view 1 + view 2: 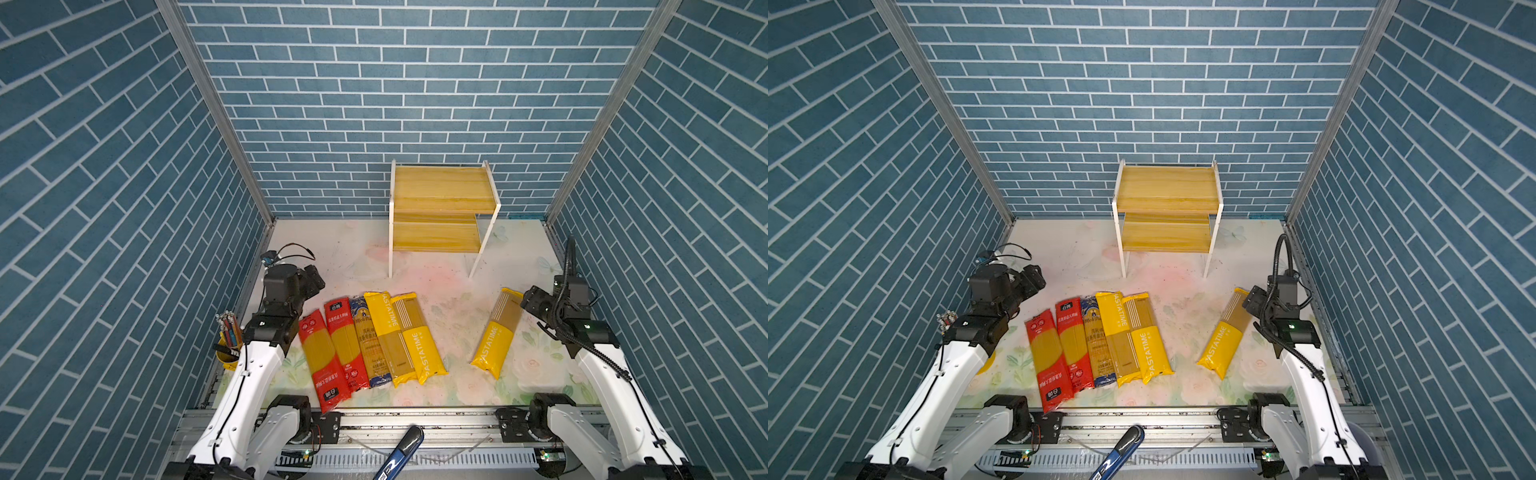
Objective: Place and organize the pasta boxes and bags onto the shelf
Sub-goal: 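Grasp the yellow-and-tan spaghetti bag with right gripper while left arm reaches over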
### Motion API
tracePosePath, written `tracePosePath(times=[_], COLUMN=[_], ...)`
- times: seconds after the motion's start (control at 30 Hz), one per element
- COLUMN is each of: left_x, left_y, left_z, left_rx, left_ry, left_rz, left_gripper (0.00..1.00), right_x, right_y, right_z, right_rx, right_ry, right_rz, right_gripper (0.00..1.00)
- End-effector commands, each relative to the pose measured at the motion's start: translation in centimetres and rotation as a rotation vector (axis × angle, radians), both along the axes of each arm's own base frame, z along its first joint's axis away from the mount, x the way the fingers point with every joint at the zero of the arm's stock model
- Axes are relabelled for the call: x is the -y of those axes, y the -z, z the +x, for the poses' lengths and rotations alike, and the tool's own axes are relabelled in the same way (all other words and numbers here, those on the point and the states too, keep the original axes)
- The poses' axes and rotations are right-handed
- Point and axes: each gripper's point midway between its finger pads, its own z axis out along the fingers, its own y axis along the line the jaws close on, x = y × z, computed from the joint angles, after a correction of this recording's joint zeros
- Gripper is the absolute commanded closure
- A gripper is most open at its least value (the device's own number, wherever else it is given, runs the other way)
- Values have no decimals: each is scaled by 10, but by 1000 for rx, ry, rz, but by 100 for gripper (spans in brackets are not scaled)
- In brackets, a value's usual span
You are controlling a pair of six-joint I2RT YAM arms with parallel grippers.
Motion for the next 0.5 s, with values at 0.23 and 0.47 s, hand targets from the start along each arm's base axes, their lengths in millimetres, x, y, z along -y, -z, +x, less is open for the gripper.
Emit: tracePosePath(times=[0.23,0.47], left_x=[120,239], left_y=[17,38], left_z=[-40,-49], left_rx=[-103,-131], left_ry=[291,582], left_rz=[139,99], left_gripper=[16,19], right_x=[-34,-34], right_y=[64,94], right_z=[-60,-67], right_rx=[-308,-388], right_ry=[-46,-27], right_rz=[216,230], right_gripper=[29,35])
